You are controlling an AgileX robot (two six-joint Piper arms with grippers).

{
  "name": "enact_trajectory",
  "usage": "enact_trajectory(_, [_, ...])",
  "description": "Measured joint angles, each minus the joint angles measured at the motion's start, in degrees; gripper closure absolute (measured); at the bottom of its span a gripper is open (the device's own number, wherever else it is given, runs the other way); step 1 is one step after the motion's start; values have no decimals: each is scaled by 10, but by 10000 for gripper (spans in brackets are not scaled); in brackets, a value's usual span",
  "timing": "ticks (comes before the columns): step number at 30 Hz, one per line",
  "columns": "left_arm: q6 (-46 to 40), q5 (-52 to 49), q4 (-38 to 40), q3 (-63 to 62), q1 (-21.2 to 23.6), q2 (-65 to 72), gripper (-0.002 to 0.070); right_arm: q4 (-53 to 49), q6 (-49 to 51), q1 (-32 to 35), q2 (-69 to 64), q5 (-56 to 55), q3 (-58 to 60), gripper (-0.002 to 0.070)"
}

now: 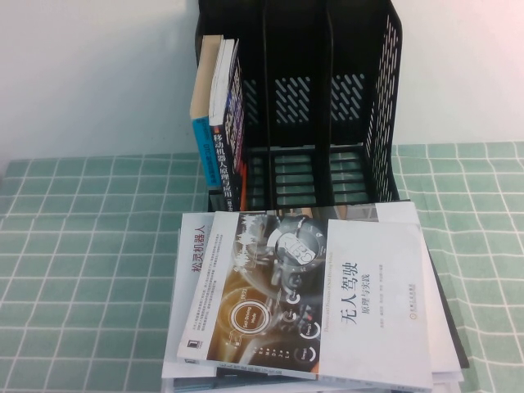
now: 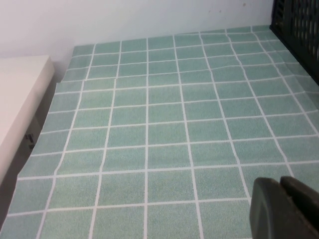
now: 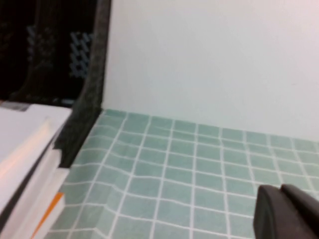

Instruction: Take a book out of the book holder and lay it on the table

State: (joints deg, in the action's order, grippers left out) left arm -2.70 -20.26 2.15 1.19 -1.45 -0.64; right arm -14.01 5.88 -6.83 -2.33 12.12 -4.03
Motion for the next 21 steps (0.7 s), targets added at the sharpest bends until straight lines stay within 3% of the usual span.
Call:
enact_trajectory(7, [0,0,1,0,0,0,678,48,-27,91,30,-3,52,678])
enact_trajectory(11, [0,0,1,0,0,0,678,52,-28,93,30,84,56,678])
enact_trajectory(21, [0,0,1,0,0,0,678,52,-28,93,30,88,56,678])
